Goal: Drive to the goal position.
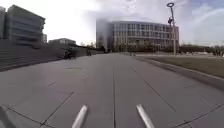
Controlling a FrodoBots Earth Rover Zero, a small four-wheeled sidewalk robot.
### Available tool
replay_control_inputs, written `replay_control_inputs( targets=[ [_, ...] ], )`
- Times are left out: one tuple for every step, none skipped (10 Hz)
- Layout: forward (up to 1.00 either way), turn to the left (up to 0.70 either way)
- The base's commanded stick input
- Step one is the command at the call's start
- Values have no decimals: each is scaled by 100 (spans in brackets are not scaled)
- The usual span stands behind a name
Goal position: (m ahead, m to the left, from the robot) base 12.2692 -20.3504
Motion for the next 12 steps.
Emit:
replay_control_inputs(
  targets=[
    [70,0],
    [70,0],
    [70,0],
    [70,0],
    [70,0],
    [70,0],
    [70,0],
    [70,0],
    [70,0],
    [70,0],
    [70,0],
    [70,0]
  ],
)
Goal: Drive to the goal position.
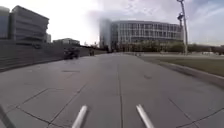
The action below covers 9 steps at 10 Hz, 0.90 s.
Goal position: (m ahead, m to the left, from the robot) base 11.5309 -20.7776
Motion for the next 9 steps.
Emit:
replay_control_inputs(
  targets=[
    [70,0],
    [70,0],
    [70,0],
    [70,0],
    [70,-1],
    [70,-9],
    [70,-14],
    [70,-6],
    [70,-1]
  ],
)
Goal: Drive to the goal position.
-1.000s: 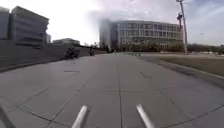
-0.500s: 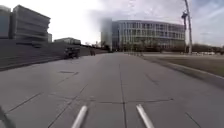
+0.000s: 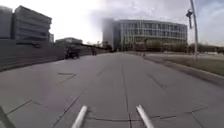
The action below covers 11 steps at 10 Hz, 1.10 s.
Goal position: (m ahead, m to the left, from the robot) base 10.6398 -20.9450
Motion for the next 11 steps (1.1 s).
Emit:
replay_control_inputs(
  targets=[
    [70,0],
    [70,0],
    [70,0],
    [70,0],
    [70,0],
    [70,0],
    [70,0],
    [70,-1],
    [70,-10],
    [70,-14],
    [70,-14]
  ],
)
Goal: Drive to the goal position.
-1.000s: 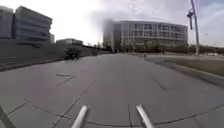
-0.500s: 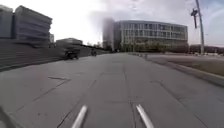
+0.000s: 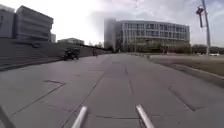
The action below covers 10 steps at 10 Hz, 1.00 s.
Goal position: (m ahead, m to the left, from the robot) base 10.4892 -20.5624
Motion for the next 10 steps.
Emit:
replay_control_inputs(
  targets=[
    [70,-14],
    [70,-14],
    [70,-14],
    [70,-14],
    [70,-14],
    [70,-14],
    [70,-14],
    [70,-14],
    [70,-14],
    [70,-14]
  ],
)
